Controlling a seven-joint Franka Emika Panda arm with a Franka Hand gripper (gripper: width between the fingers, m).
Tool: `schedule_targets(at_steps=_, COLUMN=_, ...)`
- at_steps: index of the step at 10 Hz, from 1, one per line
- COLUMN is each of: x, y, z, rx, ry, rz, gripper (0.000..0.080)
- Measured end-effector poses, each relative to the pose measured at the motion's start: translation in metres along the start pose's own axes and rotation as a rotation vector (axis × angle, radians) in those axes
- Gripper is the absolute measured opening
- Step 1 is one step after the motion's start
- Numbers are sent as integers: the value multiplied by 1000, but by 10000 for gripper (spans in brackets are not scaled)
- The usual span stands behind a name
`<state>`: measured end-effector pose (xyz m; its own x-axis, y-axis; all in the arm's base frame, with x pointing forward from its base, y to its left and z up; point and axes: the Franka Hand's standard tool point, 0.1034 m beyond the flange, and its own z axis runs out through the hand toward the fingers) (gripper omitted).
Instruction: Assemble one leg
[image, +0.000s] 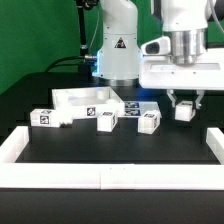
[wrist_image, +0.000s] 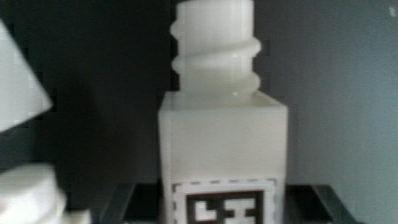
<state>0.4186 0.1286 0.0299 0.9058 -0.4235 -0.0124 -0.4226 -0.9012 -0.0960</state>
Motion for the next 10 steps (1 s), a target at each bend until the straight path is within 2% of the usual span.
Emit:
schedule_targets(at_steps=1, x=-16, y=-7, z=9, rx=-9, ry=-8, rz=-62, gripper=281)
schedule_targets(at_steps=3, x=-33, y=-19, z=18, rx=-5, ry=13, rz=-112, gripper=281)
schedule_targets(at_steps=4, x=-32, y=-20, z=18, rx=-5, ry=18, rz=-124, gripper=281)
schedule_targets(at_steps=5, x=-25, y=-16, z=17, rx=2, ry=38, rz=-139, gripper=281)
schedule_targets(at_steps=7, x=-24, y=-16, z=17, rx=3, ry=40, rz=-141, gripper=281)
schedule_targets(at_steps=8, x=-22, y=-15, z=16, rx=3, ry=40, rz=-145, gripper=438)
schedule_targets(at_steps=9, x=-7, y=-4, z=3, rx=-8, ry=3, rz=-191, gripper=567)
schedule_targets(at_steps=10, x=8, y=-1, z=-15, rx=-4, ry=-24, rz=-167, gripper=567)
